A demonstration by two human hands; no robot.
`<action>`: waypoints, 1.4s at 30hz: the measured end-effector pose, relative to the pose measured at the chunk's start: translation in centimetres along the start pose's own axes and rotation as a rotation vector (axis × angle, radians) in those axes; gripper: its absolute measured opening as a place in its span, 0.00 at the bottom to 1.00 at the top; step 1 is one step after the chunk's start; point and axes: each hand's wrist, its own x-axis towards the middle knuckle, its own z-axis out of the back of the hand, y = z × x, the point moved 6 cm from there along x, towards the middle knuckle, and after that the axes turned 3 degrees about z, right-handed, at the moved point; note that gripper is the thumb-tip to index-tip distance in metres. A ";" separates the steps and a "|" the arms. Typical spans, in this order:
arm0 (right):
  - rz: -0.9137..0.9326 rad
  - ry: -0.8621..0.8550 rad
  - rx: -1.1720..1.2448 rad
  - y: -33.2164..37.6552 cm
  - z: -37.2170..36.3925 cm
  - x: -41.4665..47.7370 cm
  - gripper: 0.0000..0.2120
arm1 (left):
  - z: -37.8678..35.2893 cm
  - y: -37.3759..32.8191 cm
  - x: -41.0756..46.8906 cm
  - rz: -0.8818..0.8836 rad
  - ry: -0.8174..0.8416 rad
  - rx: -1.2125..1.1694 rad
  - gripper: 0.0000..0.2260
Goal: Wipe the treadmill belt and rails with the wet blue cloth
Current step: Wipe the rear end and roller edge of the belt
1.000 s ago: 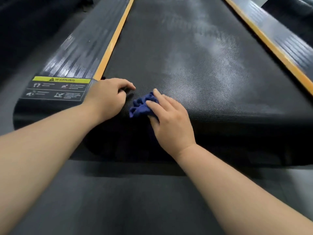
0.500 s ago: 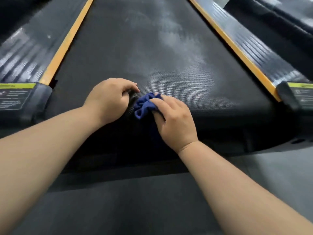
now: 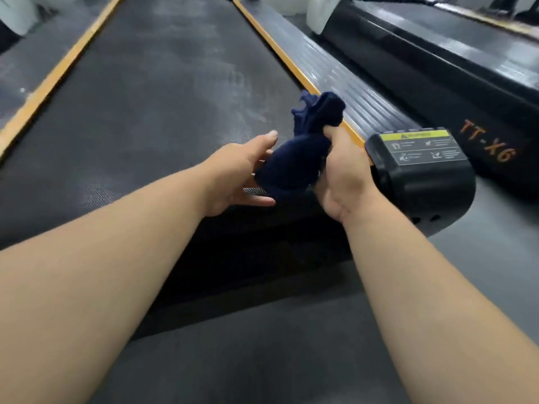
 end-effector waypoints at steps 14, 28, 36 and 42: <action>-0.024 -0.157 -0.205 1.3 3.5 -1.1 0.18 | 3.9 -1.0 -0.4 -0.164 -0.184 0.069 0.07; -0.030 0.243 -0.177 -1.0 -0.8 -3.3 0.07 | 4.9 -3.9 -3.1 -0.490 -0.253 0.374 0.06; -0.287 -0.153 0.449 -6.2 -0.5 -4.4 0.12 | 3.0 -2.8 -2.7 -0.611 -0.496 0.752 0.09; -0.342 -0.004 0.644 -6.8 -1.2 -6.5 0.19 | -1.4 -1.6 -2.0 -0.477 -0.221 0.597 0.05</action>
